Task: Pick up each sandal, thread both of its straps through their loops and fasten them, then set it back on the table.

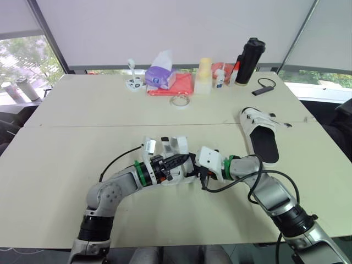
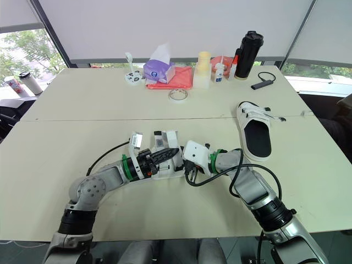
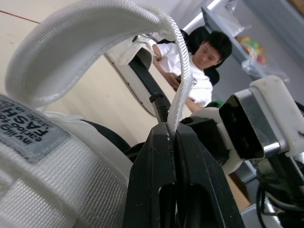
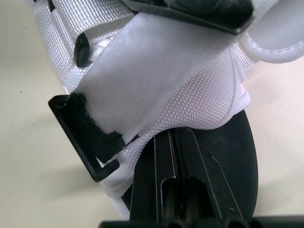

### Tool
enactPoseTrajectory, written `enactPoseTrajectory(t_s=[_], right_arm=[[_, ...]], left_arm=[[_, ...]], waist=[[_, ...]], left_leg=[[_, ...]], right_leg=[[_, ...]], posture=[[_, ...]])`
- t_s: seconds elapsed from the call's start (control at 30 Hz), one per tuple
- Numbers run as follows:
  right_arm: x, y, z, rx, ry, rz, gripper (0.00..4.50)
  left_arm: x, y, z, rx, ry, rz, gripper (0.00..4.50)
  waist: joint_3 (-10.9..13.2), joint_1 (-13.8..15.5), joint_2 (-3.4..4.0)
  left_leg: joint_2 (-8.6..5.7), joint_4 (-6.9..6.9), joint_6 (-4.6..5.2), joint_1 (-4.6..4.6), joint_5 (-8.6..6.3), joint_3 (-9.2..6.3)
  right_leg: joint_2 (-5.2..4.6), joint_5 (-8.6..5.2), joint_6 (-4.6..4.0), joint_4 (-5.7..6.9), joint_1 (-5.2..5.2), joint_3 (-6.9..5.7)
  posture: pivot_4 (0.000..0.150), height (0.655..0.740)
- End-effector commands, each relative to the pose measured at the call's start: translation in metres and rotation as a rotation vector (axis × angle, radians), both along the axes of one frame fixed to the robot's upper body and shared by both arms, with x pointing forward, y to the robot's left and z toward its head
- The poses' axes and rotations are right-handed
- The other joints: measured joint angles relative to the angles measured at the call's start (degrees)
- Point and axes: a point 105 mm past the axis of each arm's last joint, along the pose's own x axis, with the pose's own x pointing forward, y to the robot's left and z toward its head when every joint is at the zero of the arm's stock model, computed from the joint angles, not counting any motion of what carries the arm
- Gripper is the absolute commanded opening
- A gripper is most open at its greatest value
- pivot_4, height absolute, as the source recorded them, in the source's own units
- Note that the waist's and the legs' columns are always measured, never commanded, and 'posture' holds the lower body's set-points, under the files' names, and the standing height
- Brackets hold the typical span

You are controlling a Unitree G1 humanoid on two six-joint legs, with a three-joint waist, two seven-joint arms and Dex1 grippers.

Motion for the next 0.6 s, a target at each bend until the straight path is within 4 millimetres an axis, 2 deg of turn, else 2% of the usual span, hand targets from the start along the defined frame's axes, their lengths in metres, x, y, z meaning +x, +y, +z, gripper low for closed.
enactPoseTrajectory(t_s=[0.03, 0.37, 0.47, 0.6], right_arm=[[-0.005, -0.004, -0.016, -0.038, 0.060, -0.007, 0.00], [-0.005, -0.004, -0.017, -0.038, 0.061, -0.007, 0.00], [-0.005, -0.004, -0.017, -0.040, 0.061, -0.008, 0.00], [-0.005, -0.004, -0.017, -0.040, 0.061, -0.009, 0.00]], left_arm=[[-0.005, -0.002, -0.002, 0.033, -0.039, -0.030, 0.06], [-0.007, -0.002, -0.001, 0.062, -0.093, -0.079, 0.06], [-0.015, -0.006, -0.006, 0.105, -0.120, -0.138, 0.06], [-0.015, -0.007, -0.011, 0.164, -0.178, -0.153, 0.06]], waist=[[0.0, 0.0, 0.00], [0.0, 0.0, 0.01], [0.0, 0.0, 0.01], [0.0, 0.0, 0.02]], left_leg=[[0.00, 0.00, 0.00, 0.00, 0.00, 0.00], [0.01, 0.00, 0.01, -0.02, -0.03, -0.02], [0.01, 0.00, 0.01, -0.02, -0.03, -0.02], [0.01, -0.01, 0.02, -0.02, -0.04, -0.01]], right_leg=[[0.00, 0.00, 0.00, 0.00, -0.02, 0.00], [-0.02, -0.01, 0.00, -0.03, -0.06, 0.00], [-0.02, -0.01, -0.01, -0.03, -0.10, 0.00], [-0.03, -0.01, -0.01, -0.07, -0.12, 0.00]], posture=[[0.150, 0.7296], [0.150, 0.7296], [0.150, 0.7296], [0.150, 0.7296]])
